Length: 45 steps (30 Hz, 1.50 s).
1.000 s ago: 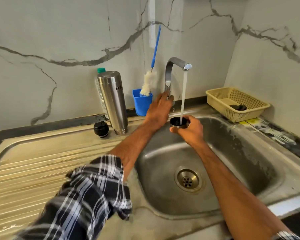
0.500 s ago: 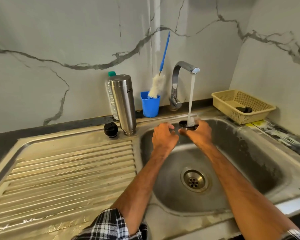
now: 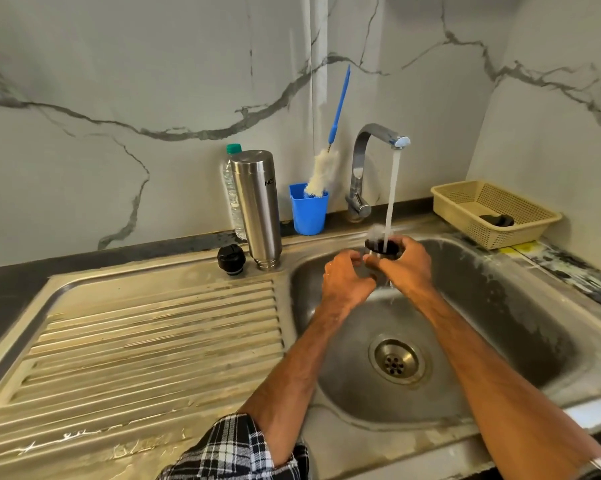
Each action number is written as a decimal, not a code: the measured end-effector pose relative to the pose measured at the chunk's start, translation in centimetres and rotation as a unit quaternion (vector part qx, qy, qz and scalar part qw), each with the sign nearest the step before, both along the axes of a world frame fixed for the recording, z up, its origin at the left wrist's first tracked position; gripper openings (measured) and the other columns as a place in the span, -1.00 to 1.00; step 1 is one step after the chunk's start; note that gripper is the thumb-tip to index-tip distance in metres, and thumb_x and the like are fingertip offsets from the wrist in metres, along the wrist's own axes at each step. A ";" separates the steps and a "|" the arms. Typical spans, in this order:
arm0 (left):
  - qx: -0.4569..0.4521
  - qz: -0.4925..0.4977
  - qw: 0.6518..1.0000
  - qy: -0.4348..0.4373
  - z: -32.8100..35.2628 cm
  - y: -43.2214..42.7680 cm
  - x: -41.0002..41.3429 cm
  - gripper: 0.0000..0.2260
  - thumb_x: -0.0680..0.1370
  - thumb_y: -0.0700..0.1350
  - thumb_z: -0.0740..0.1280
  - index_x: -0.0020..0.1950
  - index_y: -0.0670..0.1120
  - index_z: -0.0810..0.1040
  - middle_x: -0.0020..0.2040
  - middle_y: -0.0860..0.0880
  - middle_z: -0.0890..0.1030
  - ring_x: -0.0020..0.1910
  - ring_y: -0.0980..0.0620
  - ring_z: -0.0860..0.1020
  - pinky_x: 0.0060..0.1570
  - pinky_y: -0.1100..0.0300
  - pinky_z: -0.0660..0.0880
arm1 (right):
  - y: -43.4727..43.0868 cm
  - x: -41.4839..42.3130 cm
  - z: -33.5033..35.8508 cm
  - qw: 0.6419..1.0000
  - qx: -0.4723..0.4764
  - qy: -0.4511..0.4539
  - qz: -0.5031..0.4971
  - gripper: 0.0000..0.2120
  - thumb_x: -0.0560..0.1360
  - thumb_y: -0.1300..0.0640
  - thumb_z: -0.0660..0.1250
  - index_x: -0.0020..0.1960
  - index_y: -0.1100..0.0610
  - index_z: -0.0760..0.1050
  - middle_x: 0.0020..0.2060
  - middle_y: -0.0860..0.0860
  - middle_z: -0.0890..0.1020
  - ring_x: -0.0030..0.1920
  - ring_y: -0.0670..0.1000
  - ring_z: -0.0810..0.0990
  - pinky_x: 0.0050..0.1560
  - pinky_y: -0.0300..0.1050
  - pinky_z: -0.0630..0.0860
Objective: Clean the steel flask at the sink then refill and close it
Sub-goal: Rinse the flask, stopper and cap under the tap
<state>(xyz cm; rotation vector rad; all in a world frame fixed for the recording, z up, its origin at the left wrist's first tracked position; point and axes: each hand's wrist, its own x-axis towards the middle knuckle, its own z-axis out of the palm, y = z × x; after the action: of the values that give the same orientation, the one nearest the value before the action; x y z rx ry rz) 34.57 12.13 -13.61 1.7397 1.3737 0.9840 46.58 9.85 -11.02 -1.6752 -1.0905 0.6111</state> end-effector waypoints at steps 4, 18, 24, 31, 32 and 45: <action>0.074 -0.032 0.996 -0.043 0.1 -0.3 0.4 -0.50 0.48 -0.18 0.53 0.38 -0.07 0.48 0.27 -0.05 0.60 0.24 0.05 0.56 0.32 0.10 0.51 | 0.6 -0.1 -0.2 0.948 -0.057 0.306 0.062 -0.67 0.54 0.07 0.41 0.24 0.22 0.56 0.08 0.19 0.69 -0.01 0.09 0.69 -0.13 -0.03 0.65; 0.146 -0.132 0.964 0.178 1.8 0.5 3.7 -0.48 0.68 -0.01 0.21 0.61 -0.09 0.18 0.59 -0.22 0.21 0.57 -0.21 0.22 0.52 -0.21 0.25 | 0.2 0.5 0.9 0.812 -0.053 0.581 -0.014 -0.58 0.67 -0.02 0.08 -0.25 0.11 0.51 -0.53 0.02 0.60 -0.42 0.01 0.64 -0.36 -0.14 0.56; 0.196 -0.079 0.952 0.223 2.9 1.3 3.9 -0.68 0.71 0.01 0.13 0.38 -0.11 0.43 0.30 -0.18 0.49 0.26 -0.14 0.50 0.24 -0.14 0.52 | 0.9 0.1 0.3 0.796 -0.066 0.600 0.049 -0.58 0.66 -0.09 0.13 0.17 0.19 0.62 -0.05 0.18 0.73 0.03 0.16 0.69 -0.15 0.04 0.63; 0.142 -0.063 0.974 0.162 2.3 0.0 1.6 -0.57 0.69 -0.01 0.19 0.54 -0.08 0.26 0.36 -0.19 0.51 0.31 -0.16 0.52 0.32 -0.16 0.49 | 1.1 1.1 -0.1 0.876 0.001 0.476 0.074 -0.73 0.53 0.10 0.44 0.15 0.24 0.61 0.00 0.20 0.71 -0.11 0.08 0.72 -0.15 -0.01 0.66; 0.123 -0.058 0.976 0.168 2.2 -0.4 1.4 -0.53 0.65 -0.05 0.26 0.53 -0.08 0.25 0.33 -0.18 0.53 0.29 -0.15 0.54 0.31 -0.15 0.49 | 1.1 1.2 -0.2 0.917 0.003 0.393 0.061 -0.77 0.48 0.14 0.49 0.08 0.23 0.62 -0.03 0.18 0.71 -0.09 0.08 0.70 -0.11 -0.02 0.66; 0.000 0.004 0.980 0.200 1.5 -2.4 0.3 -0.56 0.52 -0.14 0.42 0.37 -0.13 0.43 0.24 -0.11 0.56 0.23 -0.14 0.55 0.19 -0.01 0.52 | 0.8 0.7 -0.7 0.998 -0.007 -0.060 -0.005 -0.55 0.29 0.19 0.63 0.14 0.07 0.62 -0.01 -0.02 0.69 0.00 -0.05 0.63 0.06 -0.17 0.57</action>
<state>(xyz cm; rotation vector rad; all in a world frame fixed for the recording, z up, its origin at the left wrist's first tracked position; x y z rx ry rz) 34.89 9.72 -12.12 2.0095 1.6244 0.6562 47.28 10.66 -11.75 -1.7464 -1.1649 0.5168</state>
